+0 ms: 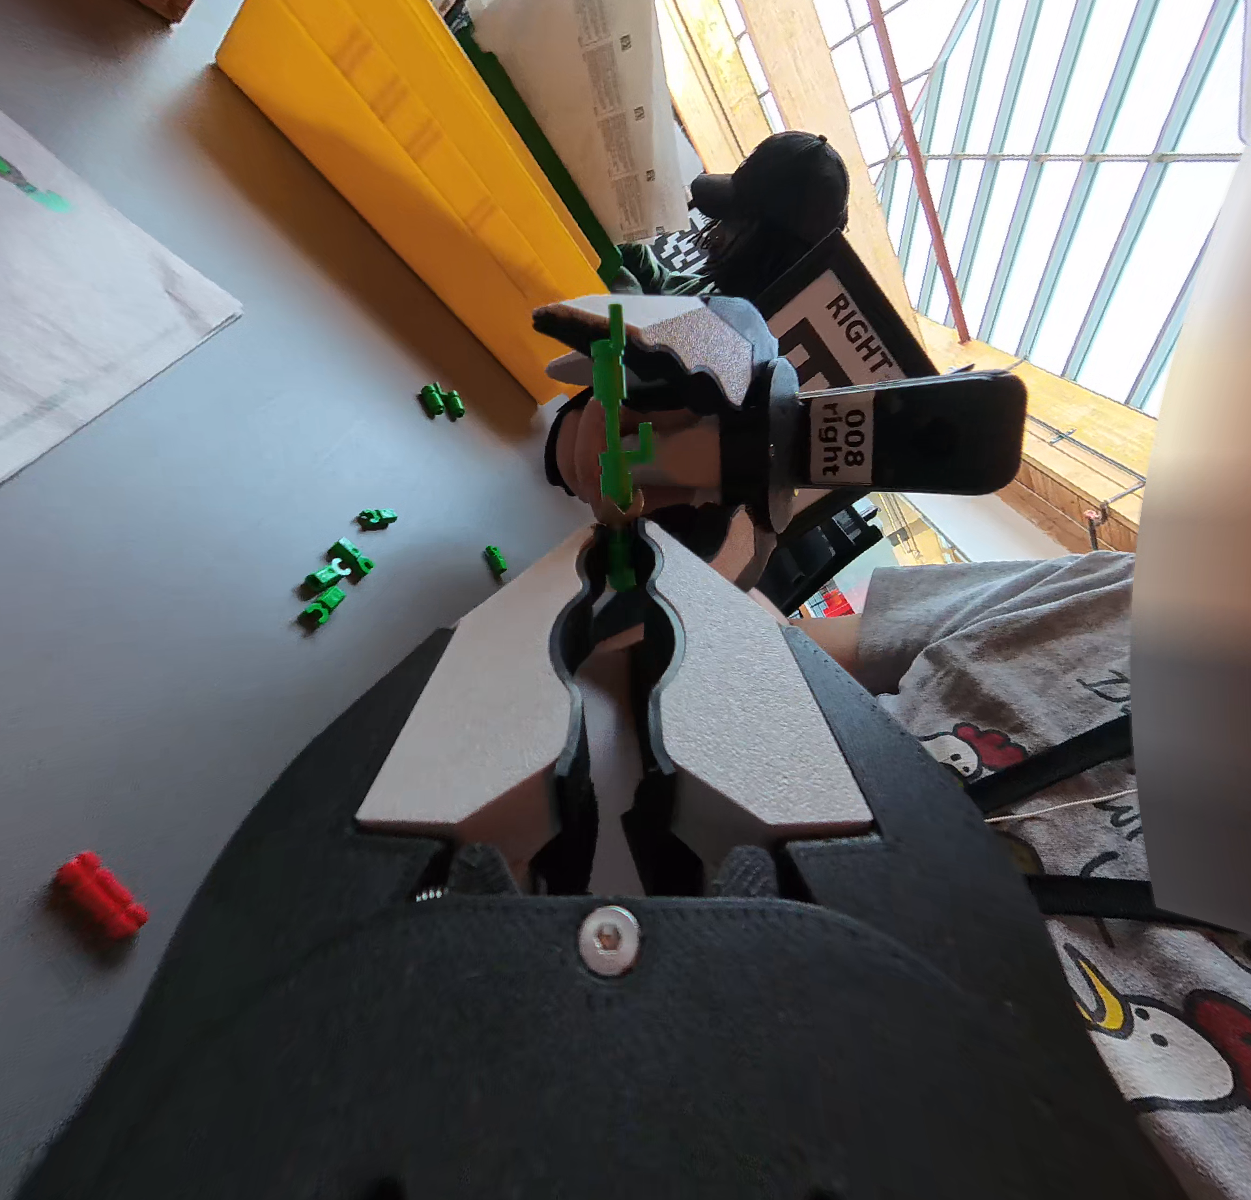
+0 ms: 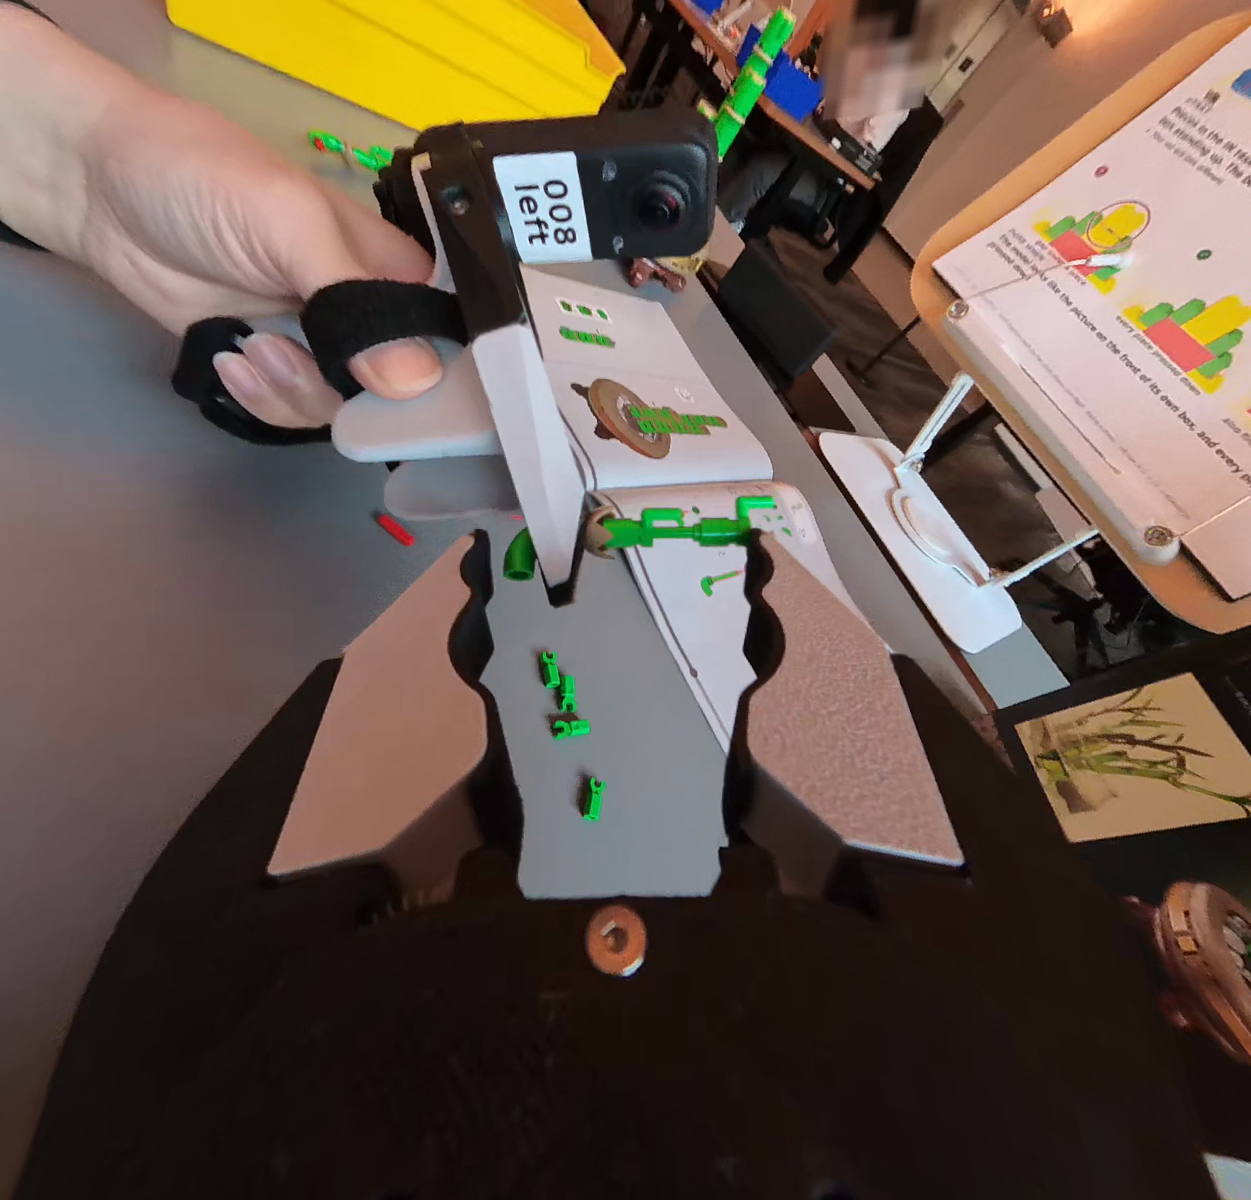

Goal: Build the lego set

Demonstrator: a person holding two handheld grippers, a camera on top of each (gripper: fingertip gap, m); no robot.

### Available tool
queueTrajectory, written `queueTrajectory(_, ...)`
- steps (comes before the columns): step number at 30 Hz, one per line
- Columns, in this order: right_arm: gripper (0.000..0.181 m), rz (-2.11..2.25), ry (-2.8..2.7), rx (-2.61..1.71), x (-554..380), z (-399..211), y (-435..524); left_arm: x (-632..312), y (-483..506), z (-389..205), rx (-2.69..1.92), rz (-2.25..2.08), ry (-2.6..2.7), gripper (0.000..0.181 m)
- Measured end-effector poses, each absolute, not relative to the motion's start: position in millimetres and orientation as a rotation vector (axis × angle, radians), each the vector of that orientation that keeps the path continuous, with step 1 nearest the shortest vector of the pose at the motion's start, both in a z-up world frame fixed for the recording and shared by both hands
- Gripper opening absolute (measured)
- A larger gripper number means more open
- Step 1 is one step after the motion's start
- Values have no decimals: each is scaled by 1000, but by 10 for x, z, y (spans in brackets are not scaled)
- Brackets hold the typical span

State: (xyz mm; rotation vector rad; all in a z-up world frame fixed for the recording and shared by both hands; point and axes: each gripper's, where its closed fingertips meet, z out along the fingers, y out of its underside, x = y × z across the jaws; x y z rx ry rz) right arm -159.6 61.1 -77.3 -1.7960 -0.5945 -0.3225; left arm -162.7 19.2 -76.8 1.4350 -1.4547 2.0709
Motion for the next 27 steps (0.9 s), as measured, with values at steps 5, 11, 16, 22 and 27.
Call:
queueTrajectory(5,72,-325,-594,-1841,-1571,-864,626,-1621,201,-858,1482,2017,-1484,5)
queueTrajectory(11,72,-285,-562,-1855,-1569,-901,649,-1614,218,-893,1507,1997,-1471,5)
queueTrajectory(16,72,-269,-551,-1858,-1575,-905,654,-1618,216,-899,1510,1989,-1477,5)
queueTrajectory(22,71,-283,-555,-1851,-1576,-893,652,-1618,213,-892,1505,1993,-1459,5)
queueTrajectory(27,73,-270,-555,-1872,-1579,-935,658,-1619,200,-930,1521,1971,-1487,5)
